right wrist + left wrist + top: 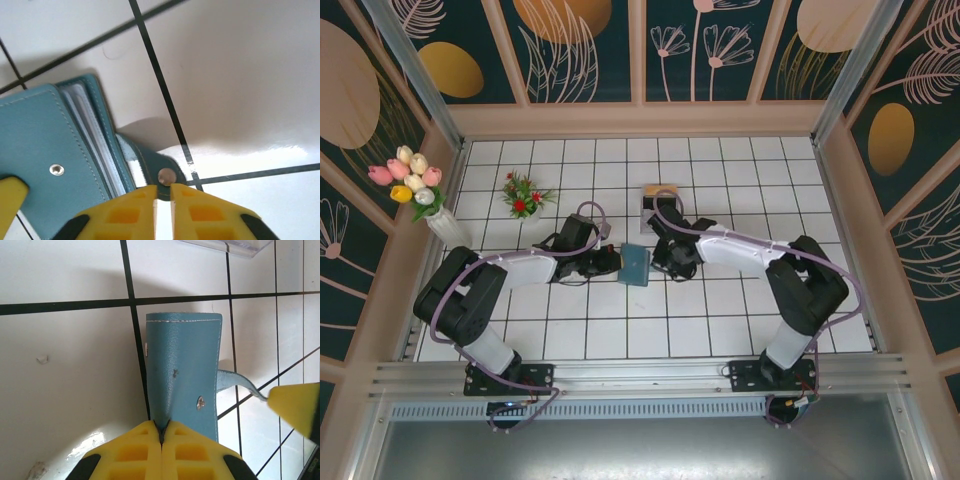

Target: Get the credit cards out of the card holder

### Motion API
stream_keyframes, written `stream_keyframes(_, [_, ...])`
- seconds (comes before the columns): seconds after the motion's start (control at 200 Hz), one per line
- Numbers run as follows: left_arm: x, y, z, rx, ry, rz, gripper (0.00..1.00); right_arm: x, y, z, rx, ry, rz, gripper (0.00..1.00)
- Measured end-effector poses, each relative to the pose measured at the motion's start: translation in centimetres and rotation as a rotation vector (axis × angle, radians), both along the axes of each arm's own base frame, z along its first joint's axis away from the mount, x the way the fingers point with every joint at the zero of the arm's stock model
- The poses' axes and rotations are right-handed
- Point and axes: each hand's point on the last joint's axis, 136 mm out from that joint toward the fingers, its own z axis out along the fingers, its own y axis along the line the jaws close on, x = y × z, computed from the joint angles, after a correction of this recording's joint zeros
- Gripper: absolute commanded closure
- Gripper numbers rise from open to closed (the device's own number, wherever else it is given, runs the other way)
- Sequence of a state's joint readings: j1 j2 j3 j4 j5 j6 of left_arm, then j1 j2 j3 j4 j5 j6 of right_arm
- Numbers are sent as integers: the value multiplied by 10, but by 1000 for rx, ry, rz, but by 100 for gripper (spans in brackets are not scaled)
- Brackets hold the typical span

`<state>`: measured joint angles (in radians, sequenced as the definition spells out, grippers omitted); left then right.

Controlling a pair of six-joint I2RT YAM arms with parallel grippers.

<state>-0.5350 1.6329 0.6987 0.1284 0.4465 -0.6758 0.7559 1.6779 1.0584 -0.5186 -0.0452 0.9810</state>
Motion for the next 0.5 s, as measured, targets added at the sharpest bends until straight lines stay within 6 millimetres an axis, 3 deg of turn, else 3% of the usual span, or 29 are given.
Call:
stream_keyframes(0.145, [1,3,-2,31,-1,-2,78,15,-6,12,24,-57,41,56])
stream_keyframes(0.23, [4,6,-1,63,-8,-5,65,19,-5,13,36,-73,77,47])
stream_keyframes(0.31, [8,7,2,80,-16,2,54,19,1,15,54,-82,126,43])
stream_keyframes(0.5, [14,15,7,126,-34,28,40,15,12,14,84,-82,214,38])
